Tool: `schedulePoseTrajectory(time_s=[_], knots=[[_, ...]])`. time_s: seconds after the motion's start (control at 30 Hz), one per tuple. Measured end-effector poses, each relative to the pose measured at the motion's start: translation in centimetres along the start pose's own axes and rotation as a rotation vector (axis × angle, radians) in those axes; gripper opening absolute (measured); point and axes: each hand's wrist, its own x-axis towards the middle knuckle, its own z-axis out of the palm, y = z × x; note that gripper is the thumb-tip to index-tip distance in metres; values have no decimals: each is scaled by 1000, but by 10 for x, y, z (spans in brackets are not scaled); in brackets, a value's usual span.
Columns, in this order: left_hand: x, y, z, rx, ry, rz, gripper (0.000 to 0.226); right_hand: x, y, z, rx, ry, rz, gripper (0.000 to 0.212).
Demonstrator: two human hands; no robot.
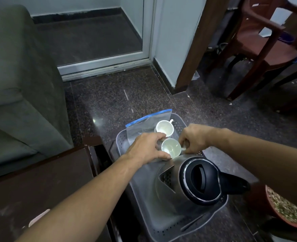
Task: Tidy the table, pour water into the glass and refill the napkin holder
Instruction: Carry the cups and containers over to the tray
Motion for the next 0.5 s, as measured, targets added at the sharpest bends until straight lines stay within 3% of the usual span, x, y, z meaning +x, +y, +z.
schedulePoseTrajectory(time_s=[0.13,0.27,0.37,0.5], knots=[[-22,-9,-31,18,69,16,60,-6,-16,-50,-162,20,49,23],[-61,-34,-73,76,235,-31,36,0,-69,-84,-90,366,103,14],[-103,-68,-103,106,319,-119,33,17,-158,-89,62,561,62,15],[-164,-122,-143,183,363,-221,31,39,-283,-81,154,493,-15,23]])
